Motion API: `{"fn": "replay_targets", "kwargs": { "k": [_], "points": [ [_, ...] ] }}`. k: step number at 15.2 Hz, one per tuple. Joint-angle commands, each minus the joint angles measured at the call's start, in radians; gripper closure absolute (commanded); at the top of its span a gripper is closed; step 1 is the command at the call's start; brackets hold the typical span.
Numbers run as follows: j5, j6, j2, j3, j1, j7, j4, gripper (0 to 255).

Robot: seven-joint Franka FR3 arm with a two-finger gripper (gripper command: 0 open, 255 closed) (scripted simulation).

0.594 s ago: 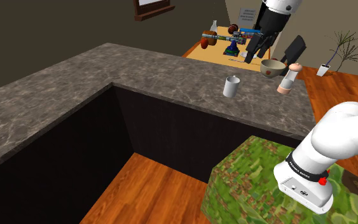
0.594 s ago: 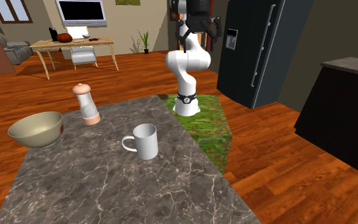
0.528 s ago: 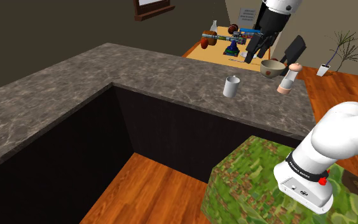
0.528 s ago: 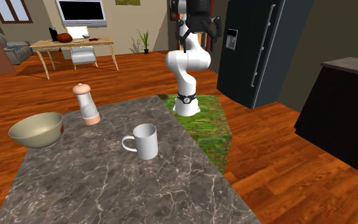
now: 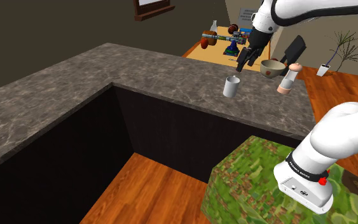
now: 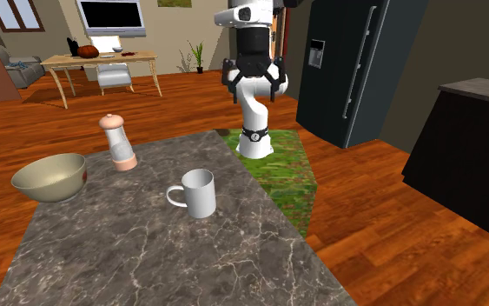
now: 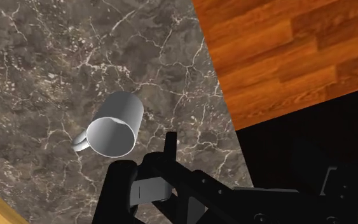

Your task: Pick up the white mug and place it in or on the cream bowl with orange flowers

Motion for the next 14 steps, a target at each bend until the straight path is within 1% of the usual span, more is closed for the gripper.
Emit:
{"fn": "replay_targets", "kwargs": {
  "k": [1, 7, 14],
  "points": [
    [-0.014, 0.07, 0.042, -0.018, -0.009, -0.027, -0.021, 0],
    [-0.042, 0.273, 0.216, -0.071, -0.03, -0.101, -0.035, 0],
    [-0.04, 0.487, 0.463, -0.133, -0.043, -0.196, 0.017, 0]
  ]
}}
